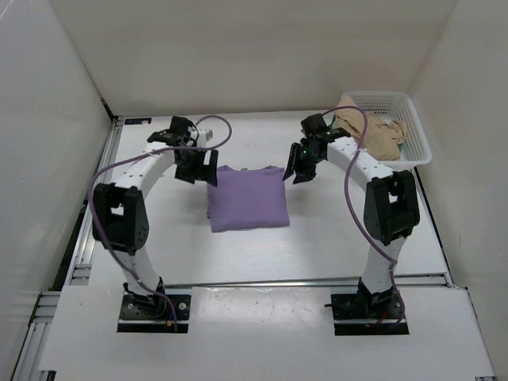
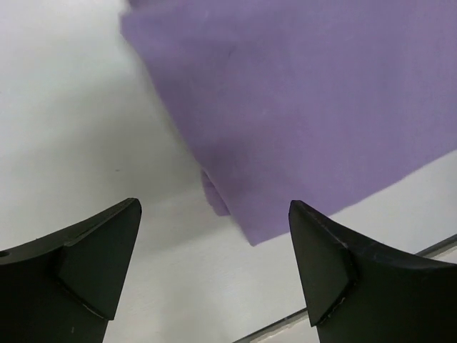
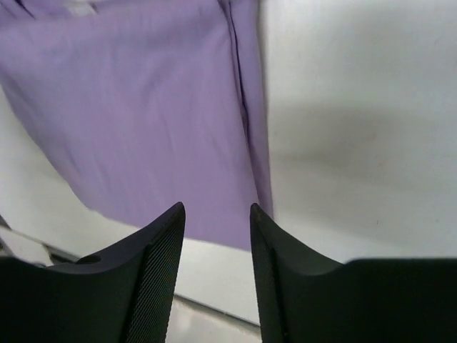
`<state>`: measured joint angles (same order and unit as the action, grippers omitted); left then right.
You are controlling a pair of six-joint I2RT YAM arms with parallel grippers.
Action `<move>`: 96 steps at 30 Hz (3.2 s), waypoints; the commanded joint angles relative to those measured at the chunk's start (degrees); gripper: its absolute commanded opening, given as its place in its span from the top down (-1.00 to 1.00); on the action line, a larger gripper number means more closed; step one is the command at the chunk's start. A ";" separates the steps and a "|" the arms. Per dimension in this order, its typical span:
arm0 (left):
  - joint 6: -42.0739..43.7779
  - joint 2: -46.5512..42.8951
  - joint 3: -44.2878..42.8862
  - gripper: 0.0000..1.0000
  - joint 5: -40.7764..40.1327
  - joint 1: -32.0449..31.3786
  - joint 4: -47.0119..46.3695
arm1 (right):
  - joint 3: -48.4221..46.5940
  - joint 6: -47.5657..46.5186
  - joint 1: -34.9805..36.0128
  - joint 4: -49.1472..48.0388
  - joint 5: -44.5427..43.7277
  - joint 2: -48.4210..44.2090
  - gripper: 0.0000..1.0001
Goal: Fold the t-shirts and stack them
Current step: Fold the long partially folded tshirt into a neat square, then put the neatly folded tshirt into the corner of the board with the left arm
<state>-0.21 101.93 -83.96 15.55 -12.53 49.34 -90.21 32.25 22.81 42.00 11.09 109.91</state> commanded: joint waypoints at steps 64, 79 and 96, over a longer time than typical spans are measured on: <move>0.21 37.90 -44.80 0.79 -18.72 31.07 -2.21 | 10.68 -3.16 -7.16 10.91 -8.81 -15.16 -0.04; 0.21 44.32 -53.86 0.79 -20.39 34.51 -7.59 | 7.25 -2.63 -7.16 16.71 -11.88 -14.63 -0.06; 0.21 29.03 -48.67 -1.00 -37.17 28.80 -12.52 | 12.60 -2.63 -7.16 13.72 -10.57 -15.78 -0.06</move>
<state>0.03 140.99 -133.40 -15.97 20.71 40.80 -78.56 29.61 15.77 56.82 0.03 95.09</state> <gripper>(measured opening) 0.998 0.529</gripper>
